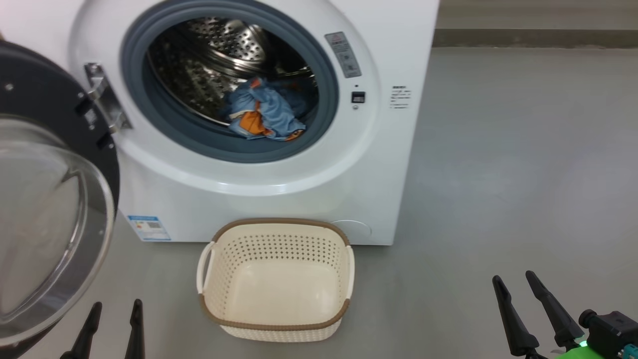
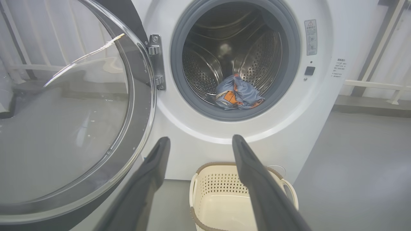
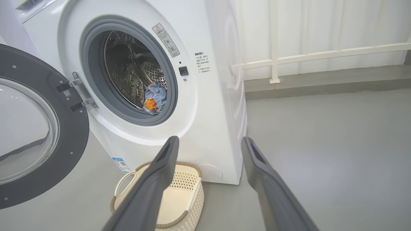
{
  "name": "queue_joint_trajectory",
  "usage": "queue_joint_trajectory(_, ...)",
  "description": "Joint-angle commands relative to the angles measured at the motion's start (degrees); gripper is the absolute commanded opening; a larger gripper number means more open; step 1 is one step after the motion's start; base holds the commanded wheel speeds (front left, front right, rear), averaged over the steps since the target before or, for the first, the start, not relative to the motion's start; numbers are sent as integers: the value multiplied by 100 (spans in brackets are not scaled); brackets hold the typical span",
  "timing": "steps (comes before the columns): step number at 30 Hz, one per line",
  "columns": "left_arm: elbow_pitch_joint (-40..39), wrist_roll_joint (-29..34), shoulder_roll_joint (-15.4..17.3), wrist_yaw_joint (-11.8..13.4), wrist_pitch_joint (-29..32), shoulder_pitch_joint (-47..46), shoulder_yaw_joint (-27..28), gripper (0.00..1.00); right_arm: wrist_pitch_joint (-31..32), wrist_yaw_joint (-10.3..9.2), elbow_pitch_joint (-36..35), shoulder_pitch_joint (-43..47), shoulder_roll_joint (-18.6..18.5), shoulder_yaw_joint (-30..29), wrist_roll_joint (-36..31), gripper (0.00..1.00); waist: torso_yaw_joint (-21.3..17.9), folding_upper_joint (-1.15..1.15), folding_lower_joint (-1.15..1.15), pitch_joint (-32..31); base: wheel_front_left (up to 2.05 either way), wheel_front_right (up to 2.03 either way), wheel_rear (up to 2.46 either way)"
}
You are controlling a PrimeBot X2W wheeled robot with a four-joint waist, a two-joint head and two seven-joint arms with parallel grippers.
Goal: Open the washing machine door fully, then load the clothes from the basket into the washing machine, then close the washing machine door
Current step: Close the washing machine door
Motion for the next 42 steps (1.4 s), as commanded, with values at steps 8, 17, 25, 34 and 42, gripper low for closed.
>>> queue_joint_trajectory(8, -174, 43, -55, 3, -38, -54, 309, 100, -46, 32, -110, -299, -163, 216, -45, 100, 956, 0, 0, 121, 0, 0, 0)
queue_joint_trajectory(17, -125, 38, -153, 3, -38, -102, 395, 100, -46, 32, -61, -548, -255, 422, -28, 100, 1744, 0, 0, 217, 0, 0, 0)
queue_joint_trajectory(25, -97, 78, -204, 3, -38, -106, 471, 100, -46, 32, -27, -663, -249, 534, -8, 100, 2342, 0, 0, 213, 0, 0, 0)
queue_joint_trajectory(34, -365, 48, -357, 3, -38, 141, 876, 100, -46, 32, 123, -1016, -287, 973, 84, 100, 2467, 0, 0, 312, 0, 0, 0)
queue_joint_trajectory(42, -500, 91, -439, 3, -38, 268, 982, 100, -46, 32, 217, -1143, -285, 1123, 162, 100, 2481, 0, 0, 292, 0, 0, 0)
